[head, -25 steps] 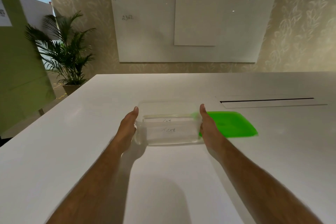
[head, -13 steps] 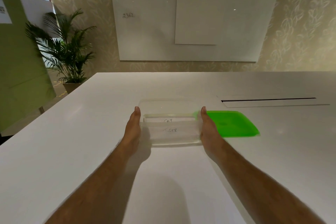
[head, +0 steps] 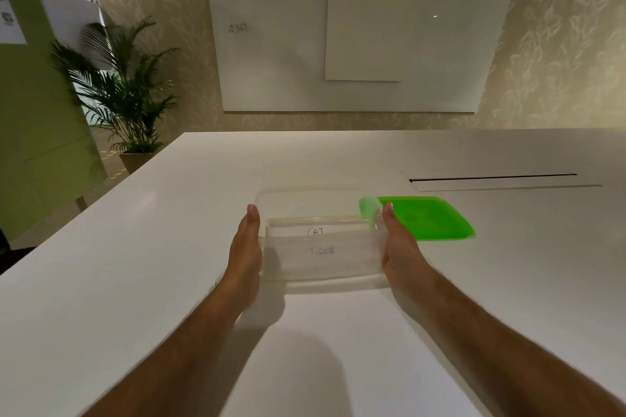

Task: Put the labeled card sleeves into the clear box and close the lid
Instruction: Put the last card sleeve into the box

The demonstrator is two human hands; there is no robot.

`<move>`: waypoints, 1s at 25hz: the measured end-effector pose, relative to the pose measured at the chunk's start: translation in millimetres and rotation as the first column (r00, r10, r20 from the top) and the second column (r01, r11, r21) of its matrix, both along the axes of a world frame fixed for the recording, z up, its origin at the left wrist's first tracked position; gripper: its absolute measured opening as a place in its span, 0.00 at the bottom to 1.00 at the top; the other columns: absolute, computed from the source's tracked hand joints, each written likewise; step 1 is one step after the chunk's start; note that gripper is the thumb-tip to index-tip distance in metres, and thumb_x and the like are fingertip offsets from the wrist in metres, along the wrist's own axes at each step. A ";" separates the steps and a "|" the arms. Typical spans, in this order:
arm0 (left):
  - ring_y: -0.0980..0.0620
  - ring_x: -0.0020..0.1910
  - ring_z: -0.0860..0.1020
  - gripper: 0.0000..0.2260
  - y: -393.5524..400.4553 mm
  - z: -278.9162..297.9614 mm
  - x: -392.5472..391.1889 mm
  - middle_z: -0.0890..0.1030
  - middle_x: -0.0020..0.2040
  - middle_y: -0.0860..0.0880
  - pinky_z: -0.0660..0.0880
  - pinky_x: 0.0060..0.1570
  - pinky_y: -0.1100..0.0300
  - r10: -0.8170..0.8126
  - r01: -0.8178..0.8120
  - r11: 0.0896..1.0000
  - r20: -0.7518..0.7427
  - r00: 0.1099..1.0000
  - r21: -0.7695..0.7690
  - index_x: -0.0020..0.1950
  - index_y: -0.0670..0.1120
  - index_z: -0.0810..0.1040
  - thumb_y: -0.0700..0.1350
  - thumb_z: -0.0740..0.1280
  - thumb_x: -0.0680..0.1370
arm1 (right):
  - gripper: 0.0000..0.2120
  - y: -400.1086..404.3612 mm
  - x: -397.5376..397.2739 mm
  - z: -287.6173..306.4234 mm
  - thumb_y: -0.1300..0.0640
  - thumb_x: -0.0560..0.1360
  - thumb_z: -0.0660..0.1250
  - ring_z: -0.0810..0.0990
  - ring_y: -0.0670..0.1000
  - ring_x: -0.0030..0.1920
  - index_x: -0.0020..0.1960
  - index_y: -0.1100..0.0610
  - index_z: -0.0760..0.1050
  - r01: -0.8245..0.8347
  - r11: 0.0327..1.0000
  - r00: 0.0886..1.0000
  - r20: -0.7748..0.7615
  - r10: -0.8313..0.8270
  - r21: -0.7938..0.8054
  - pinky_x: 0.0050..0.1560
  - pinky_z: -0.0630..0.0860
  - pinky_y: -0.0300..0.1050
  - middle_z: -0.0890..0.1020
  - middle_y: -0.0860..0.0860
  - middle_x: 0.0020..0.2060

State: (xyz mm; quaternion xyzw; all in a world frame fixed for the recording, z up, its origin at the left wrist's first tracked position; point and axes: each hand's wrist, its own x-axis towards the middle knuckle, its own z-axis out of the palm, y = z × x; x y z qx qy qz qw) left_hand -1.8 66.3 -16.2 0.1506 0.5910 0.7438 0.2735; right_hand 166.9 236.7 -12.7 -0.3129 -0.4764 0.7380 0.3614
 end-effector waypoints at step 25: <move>0.49 0.74 0.66 0.33 -50.7 40.4 24.3 0.66 0.77 0.50 0.64 0.72 0.50 -0.053 -0.162 0.950 -0.647 0.761 -0.268 0.77 0.52 0.64 0.65 0.64 0.76 | 0.37 -22.7 69.8 10.2 0.33 0.73 0.53 0.64 0.47 0.74 0.76 0.53 0.62 0.011 0.886 0.961 0.240 -0.137 0.464 0.75 0.56 0.44 0.65 0.50 0.76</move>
